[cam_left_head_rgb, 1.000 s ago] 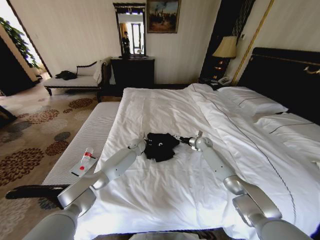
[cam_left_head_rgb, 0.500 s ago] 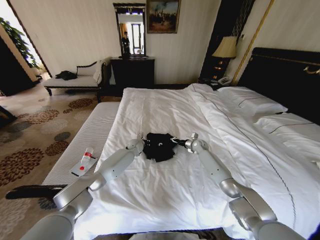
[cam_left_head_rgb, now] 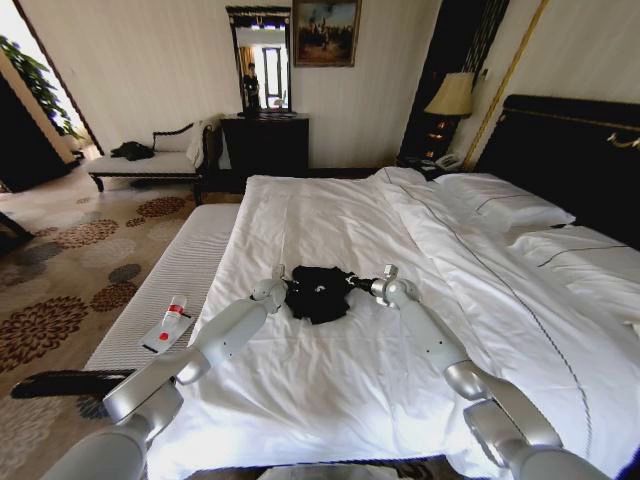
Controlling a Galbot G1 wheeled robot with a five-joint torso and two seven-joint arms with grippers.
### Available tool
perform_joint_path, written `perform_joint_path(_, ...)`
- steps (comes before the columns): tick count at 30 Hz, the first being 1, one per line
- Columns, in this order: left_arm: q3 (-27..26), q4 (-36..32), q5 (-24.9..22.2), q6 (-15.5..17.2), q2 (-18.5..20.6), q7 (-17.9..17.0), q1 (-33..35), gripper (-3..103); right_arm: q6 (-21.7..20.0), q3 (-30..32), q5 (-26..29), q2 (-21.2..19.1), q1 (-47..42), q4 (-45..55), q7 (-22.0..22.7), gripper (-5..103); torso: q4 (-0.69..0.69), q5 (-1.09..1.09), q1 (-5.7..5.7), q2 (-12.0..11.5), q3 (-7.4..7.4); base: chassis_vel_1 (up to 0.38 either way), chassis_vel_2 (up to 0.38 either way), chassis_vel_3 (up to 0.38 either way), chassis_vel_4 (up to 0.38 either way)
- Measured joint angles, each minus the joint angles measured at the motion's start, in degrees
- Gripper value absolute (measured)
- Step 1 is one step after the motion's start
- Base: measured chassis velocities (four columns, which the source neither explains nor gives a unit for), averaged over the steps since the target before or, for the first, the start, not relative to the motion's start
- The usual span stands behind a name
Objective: Fold the clothes on the bed.
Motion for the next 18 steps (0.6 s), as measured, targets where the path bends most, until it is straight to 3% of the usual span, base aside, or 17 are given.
perform_joint_path(11, -1.7, -4.0, -1.3, -0.7, 2.9, -0.6, -0.4, 1, 1.6, 0.7, -1.3, -3.2, -1.7, 6.7, 1.8, 3, 0.0, 0.0, 0.0, 0.0, 0.0, 0.0, 0.0, 0.0, 0.0)
perform_joint_path(18, -3.3, -10.9, -2.6, -1.8, 6.5, -1.0, -2.4, 1, 3.8, 2.3, -1.6, -7.8, -1.6, 17.7, 4.4, 3, 0.0, 0.01, 0.0, 0.0, 0.0, 0.0, 0.0, 0.0, 0.0)
